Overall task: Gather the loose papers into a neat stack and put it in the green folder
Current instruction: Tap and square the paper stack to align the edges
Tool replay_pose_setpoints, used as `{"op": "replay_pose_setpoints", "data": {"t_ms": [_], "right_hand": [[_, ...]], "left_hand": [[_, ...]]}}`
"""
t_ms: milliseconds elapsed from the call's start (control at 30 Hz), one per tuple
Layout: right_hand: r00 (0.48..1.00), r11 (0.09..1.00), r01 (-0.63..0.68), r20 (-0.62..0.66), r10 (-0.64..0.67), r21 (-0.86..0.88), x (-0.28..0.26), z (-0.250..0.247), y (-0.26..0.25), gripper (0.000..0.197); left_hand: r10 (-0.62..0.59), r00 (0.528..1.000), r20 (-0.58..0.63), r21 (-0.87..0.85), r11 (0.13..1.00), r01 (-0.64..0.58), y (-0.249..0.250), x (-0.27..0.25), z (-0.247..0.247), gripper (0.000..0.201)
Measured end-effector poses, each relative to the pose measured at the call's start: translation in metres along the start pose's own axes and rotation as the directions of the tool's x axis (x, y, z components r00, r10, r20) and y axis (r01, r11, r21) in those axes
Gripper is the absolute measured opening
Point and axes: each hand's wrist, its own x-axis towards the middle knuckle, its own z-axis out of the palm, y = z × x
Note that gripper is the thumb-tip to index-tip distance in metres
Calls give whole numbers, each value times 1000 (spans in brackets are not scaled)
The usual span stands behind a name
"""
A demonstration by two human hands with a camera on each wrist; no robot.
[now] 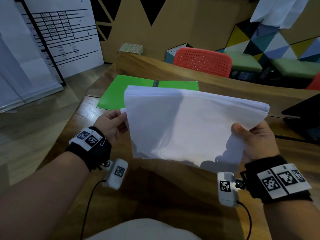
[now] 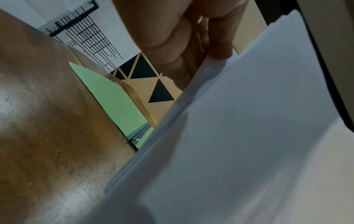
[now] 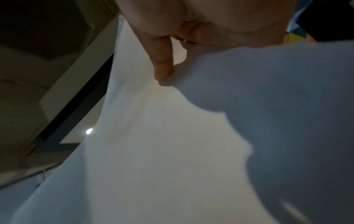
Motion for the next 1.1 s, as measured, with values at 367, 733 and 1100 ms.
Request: {"op": "replay_pose_setpoints", "data": {"t_ms": [367,733,1100], "right_hand": [[998,994,-31,-49,26,-105,3,-4,17,19],[986,963,-167,47,161,210,-3,11,36,36],[968,979,-203,-150,203,13,-15,30,45,32]], "left_hand": [[79,995,68,24,996,-81,5,13,3,64],[54,998,43,304,951,-65,-9,-9,11,22],[10,997,-78,392,920,22,-33,-18,8,26]]}}
